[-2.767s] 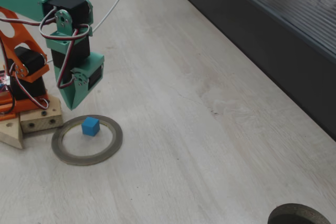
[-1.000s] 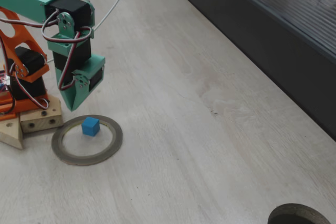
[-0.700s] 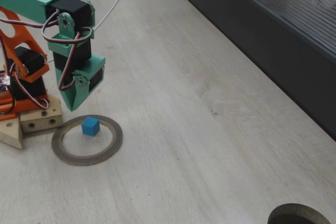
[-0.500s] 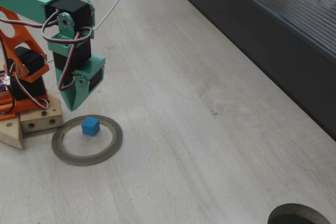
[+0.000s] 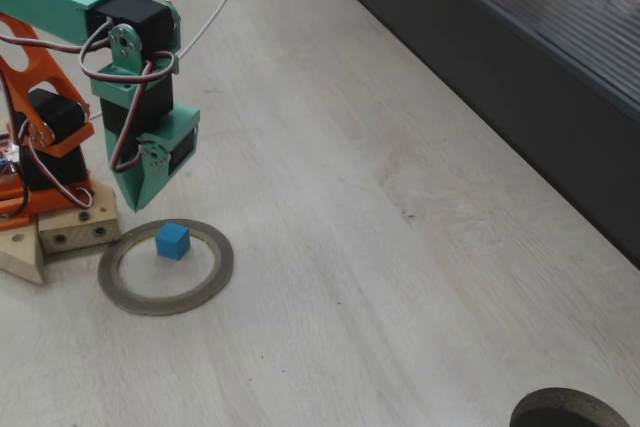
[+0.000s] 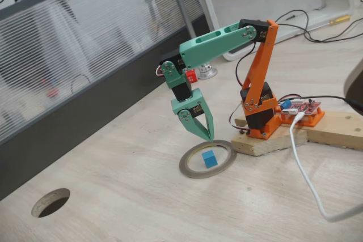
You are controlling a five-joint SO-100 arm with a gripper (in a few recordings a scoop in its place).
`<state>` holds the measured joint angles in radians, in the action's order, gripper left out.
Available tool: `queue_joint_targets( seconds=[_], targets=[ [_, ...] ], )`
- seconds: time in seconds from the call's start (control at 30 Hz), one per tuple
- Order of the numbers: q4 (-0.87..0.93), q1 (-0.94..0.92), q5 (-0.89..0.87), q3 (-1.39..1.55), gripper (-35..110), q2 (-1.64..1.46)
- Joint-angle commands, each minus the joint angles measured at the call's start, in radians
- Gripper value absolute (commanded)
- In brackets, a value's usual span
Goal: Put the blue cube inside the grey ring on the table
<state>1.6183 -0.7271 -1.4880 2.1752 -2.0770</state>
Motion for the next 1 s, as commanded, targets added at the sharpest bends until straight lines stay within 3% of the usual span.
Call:
queue_joint_targets(
  seconds=[0.0,0.3,0.97],
  targets=[
    [0.012,-0.012,-0.009,-0.006,1,-0.018],
    [0.209,-0.012,-0.006,-0.008,1,-0.018],
    [0.210,-0.012,-0.005,-0.008,1,-0.018]
  ],
)
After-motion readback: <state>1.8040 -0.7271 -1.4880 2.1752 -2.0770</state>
